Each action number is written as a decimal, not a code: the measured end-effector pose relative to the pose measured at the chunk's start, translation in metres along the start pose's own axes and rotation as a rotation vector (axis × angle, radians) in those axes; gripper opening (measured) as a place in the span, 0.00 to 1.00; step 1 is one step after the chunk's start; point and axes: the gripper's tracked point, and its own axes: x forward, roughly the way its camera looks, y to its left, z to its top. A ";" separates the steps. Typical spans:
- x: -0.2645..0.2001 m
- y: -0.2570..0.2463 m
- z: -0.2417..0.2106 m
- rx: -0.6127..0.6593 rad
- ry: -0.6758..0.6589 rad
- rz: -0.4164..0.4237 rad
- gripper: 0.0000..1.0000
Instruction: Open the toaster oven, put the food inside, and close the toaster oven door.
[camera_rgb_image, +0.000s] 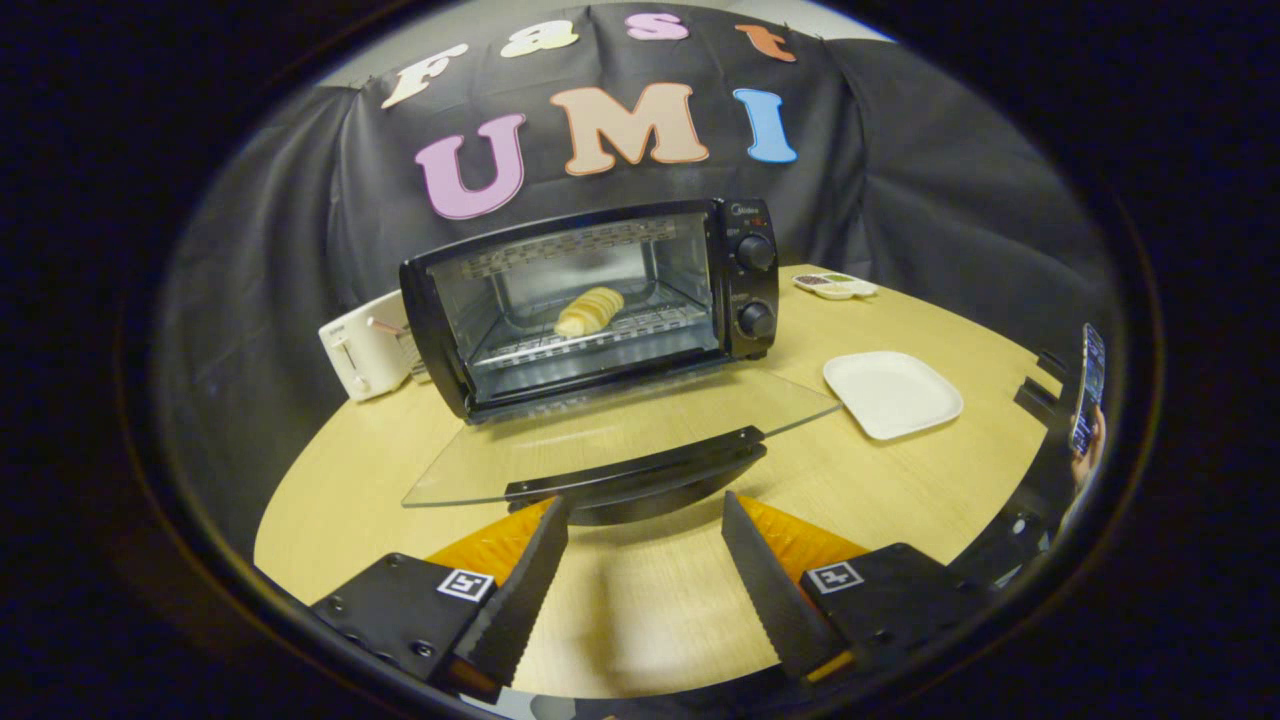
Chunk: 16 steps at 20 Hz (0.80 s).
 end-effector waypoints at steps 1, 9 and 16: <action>-0.002 0.002 0.008 0.008 -0.020 0.006 0.97; 0.010 0.027 0.054 -0.026 -0.122 0.055 0.98; 0.028 0.037 0.060 -0.090 -0.126 0.073 0.98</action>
